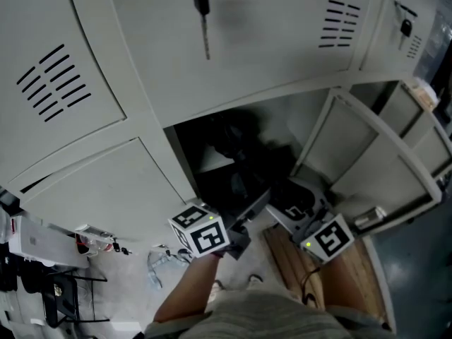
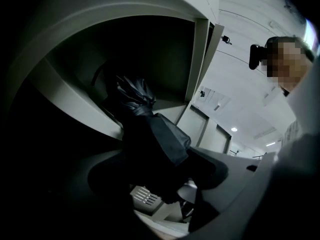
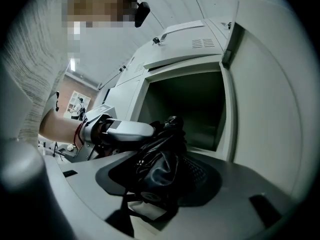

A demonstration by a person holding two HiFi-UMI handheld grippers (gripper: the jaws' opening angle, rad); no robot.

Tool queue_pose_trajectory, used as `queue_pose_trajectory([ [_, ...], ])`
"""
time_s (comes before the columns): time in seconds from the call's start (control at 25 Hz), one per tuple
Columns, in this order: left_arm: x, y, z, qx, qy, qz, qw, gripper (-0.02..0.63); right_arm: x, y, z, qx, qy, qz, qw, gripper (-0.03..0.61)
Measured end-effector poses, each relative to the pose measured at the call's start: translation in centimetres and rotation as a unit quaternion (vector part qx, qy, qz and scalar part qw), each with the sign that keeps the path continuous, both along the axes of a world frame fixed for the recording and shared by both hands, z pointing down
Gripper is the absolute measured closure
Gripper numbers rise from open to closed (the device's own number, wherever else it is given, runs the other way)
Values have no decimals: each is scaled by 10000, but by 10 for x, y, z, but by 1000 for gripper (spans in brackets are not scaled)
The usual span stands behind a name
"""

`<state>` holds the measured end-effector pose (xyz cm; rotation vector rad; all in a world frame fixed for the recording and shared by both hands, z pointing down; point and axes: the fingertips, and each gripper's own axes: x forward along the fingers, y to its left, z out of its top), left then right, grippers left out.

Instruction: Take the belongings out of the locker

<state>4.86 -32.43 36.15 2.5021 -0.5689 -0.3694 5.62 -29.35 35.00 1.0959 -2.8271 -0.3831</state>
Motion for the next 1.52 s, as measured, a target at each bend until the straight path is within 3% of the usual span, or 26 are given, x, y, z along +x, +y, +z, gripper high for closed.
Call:
queue_pose_trajectory([
  [0.56,3,23,-9,638,-195,-221,9975,304,0,25,-10,178,-406,130,9989,339],
  [1.16,1,79,-19,813,-246,-175,9962,304,-1,80,-20,237,-545,208,9980,339],
  [1.52,8,120,-25,881,-248,71,9958,304,5,120,-25,329,-586,445,9967,339],
])
